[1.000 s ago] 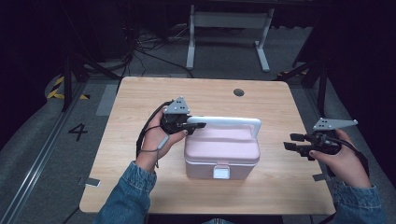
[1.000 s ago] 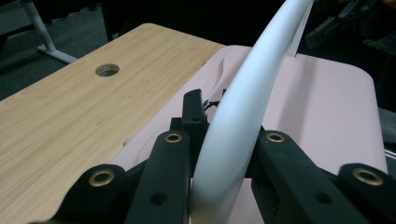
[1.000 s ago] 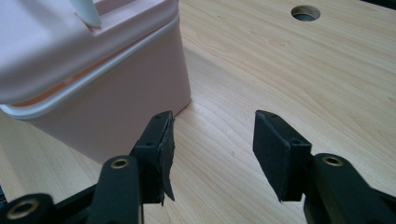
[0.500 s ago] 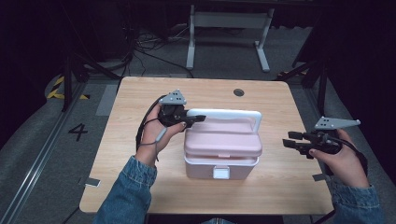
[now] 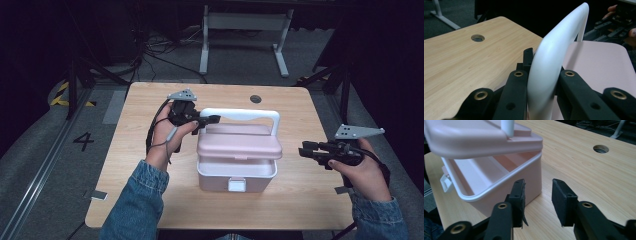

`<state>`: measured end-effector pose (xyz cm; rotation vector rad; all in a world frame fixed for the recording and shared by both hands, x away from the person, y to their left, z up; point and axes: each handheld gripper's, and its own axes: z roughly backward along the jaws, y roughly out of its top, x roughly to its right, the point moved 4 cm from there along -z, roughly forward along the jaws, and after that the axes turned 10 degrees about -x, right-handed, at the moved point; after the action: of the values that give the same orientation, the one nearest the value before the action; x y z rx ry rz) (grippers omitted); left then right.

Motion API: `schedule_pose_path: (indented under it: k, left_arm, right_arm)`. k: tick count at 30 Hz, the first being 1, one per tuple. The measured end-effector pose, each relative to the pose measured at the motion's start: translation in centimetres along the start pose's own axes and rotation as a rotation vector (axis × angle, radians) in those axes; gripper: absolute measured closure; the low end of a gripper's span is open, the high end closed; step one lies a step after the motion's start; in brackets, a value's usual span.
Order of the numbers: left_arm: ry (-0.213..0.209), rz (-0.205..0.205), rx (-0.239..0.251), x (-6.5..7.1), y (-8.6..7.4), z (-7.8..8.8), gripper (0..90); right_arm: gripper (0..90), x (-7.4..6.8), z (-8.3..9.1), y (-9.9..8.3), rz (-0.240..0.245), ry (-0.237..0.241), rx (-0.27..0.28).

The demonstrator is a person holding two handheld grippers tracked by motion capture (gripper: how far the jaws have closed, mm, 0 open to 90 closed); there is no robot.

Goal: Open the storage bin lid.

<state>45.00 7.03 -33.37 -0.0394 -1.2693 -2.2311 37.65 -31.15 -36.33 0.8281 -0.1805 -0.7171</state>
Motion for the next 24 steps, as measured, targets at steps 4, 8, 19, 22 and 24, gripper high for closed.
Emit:
schedule_pose_path:
  k: [4, 8, 19, 22, 24]
  left_arm:
    - [-0.017, 0.032, 0.004, -0.4, 0.4, 0.0, 82.2]
    - [-0.035, 0.061, 0.006, -0.7, 0.6, 0.0, 82.2]
    - [-0.051, 0.124, 0.025, -1.9, 1.4, -0.2, 81.6]
    - [-0.047, 0.124, 0.025, -2.1, 1.6, -0.2, 81.5]
    - [-0.046, 0.124, 0.025, -2.1, 1.6, -0.2, 81.5]
  right_arm:
    - [72.1, -0.5, -0.1, 0.3, 0.022, 0.012, -0.006]
    - [78.4, -1.0, -0.2, 0.7, 0.035, 0.034, -0.012]
    - [88.1, -2.7, -1.1, 1.3, 0.085, 0.108, -0.034]
    - [89.6, -3.2, -1.5, 1.6, 0.098, 0.125, -0.020]
    - [90.0, -3.6, -1.9, 1.8, 0.102, 0.141, -0.008]
